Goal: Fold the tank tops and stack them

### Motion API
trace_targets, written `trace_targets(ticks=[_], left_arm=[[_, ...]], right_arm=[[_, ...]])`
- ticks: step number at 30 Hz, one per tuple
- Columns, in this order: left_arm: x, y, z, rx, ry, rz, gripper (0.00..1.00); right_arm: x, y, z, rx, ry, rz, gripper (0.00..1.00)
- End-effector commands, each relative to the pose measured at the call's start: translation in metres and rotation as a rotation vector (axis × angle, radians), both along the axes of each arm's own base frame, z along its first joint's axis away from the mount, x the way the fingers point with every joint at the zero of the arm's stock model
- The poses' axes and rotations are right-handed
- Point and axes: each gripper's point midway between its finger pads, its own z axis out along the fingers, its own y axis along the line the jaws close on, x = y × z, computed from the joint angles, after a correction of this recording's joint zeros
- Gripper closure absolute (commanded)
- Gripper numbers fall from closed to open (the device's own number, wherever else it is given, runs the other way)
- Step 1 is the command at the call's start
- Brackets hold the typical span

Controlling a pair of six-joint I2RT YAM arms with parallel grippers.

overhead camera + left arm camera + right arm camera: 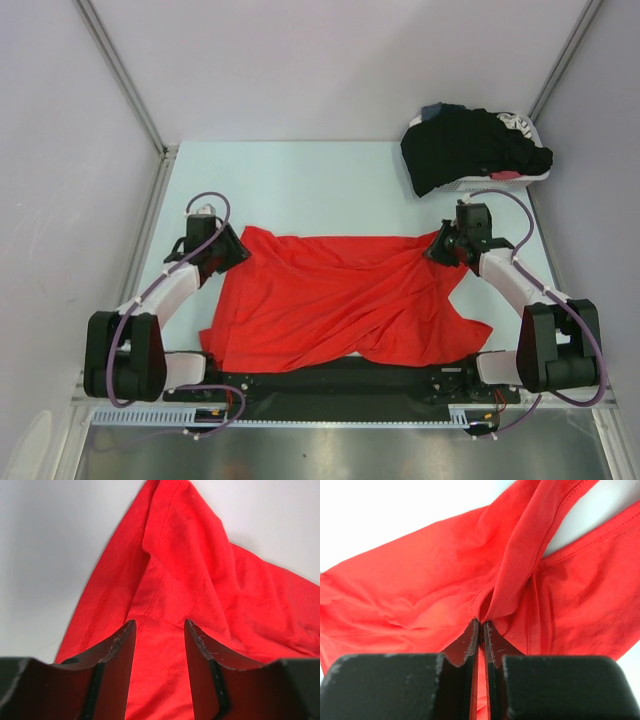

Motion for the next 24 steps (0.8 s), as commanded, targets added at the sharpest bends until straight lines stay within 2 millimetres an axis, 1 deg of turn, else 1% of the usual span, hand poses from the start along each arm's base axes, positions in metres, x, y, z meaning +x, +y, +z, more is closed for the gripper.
trace_targets(ticks=[1,2,4,6,7,9,10,11,12,13,14,19,20,21,23,24], left_arm=[[0.013,-0.001,-0.003,0.003,-0.016,-0.013,0.51],[0.017,-0.001,-0.002,0.007,-0.021,-0.011,0.51],[0.022,0.000,-0.009,0.015,-0.002,-0.007,0.52],[0.027,0.000,-0.012,0.016,0.004,-0.005,0.53],[0.028,-0.001,-0.017,0.012,0.017,-0.009,0.57],[0.032,-0.002,-0.019,0.008,0.020,-0.012,0.63],[0.034,-0.002,-0.022,0.009,0.026,-0.015,0.70],[0.033,-0.003,-0.026,0.007,0.037,-0.017,0.74],[0.034,-0.003,-0.027,0.008,0.040,-0.015,0.87],[0.032,-0.002,-0.028,0.012,0.046,-0.012,0.95],[0.030,0.000,-0.030,0.019,0.052,-0.003,1.00],[0.027,0.013,-0.011,0.072,0.007,0.043,1.00],[0.028,0.013,-0.005,0.077,-0.003,0.039,1.00],[0.027,0.013,0.005,0.076,-0.024,0.038,1.00],[0.025,0.013,0.015,0.073,-0.049,0.039,1.00],[0.025,0.014,0.023,0.072,-0.073,0.040,1.00]], right_arm=[[0.006,0.004,0.005,0.012,-0.037,0.007,0.99],[0.006,0.004,0.005,0.012,-0.039,0.009,0.99],[0.006,0.004,0.006,0.009,-0.039,0.012,0.99],[0.006,0.003,0.006,0.004,-0.040,0.008,0.99],[0.005,0.003,0.006,0.001,-0.041,0.009,0.99],[0.005,0.002,0.006,-0.001,-0.041,0.005,0.99],[0.004,0.001,0.006,-0.003,-0.040,0.005,0.99],[0.004,0.002,0.006,-0.005,-0.039,0.008,0.99],[0.004,0.001,0.006,-0.007,-0.041,0.007,0.99],[0.003,0.000,0.006,-0.008,-0.039,0.003,0.99],[0.004,0.000,0.007,-0.009,-0.044,0.002,0.99],[0.005,-0.002,0.009,-0.017,-0.048,-0.004,0.98],[0.005,-0.002,0.008,-0.017,-0.046,-0.004,0.98],[0.006,-0.002,0.011,-0.019,-0.053,-0.006,0.98],[0.007,-0.001,0.013,-0.016,-0.057,-0.002,0.95],[0.007,0.001,0.014,-0.018,-0.058,0.007,0.86]])
